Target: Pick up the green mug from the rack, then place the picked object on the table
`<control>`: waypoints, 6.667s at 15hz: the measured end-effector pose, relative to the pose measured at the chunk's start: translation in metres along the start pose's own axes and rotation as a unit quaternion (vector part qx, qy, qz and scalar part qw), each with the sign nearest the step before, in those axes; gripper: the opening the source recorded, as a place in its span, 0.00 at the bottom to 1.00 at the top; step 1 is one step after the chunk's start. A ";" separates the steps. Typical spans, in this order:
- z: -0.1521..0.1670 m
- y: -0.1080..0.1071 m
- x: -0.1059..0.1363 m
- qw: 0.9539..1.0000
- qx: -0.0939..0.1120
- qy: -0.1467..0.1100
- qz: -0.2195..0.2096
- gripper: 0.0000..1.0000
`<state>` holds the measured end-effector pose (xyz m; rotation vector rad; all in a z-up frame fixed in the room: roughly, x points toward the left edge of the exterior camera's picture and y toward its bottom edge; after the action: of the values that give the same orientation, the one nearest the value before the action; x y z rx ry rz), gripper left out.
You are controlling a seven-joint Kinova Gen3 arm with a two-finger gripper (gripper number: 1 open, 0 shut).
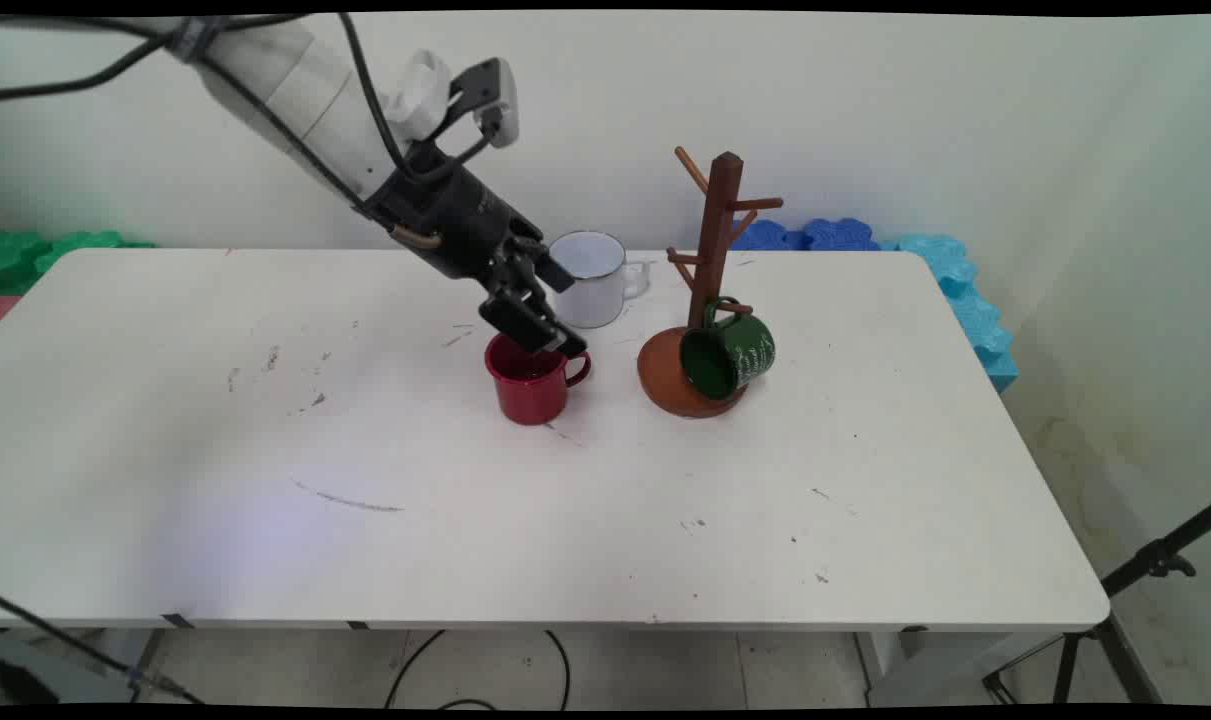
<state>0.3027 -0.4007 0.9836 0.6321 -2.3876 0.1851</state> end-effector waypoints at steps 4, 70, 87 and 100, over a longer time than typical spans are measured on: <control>0.018 0.016 -0.022 0.996 0.029 0.040 -0.080 1.00; 0.240 0.099 0.014 0.947 0.075 0.208 -0.234 0.00; 0.143 0.113 0.005 0.989 0.064 0.077 -0.112 0.00; 0.095 0.109 0.015 0.994 0.025 -0.104 0.027 0.00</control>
<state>0.1860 -0.3386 0.9225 0.6380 -2.6088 0.2127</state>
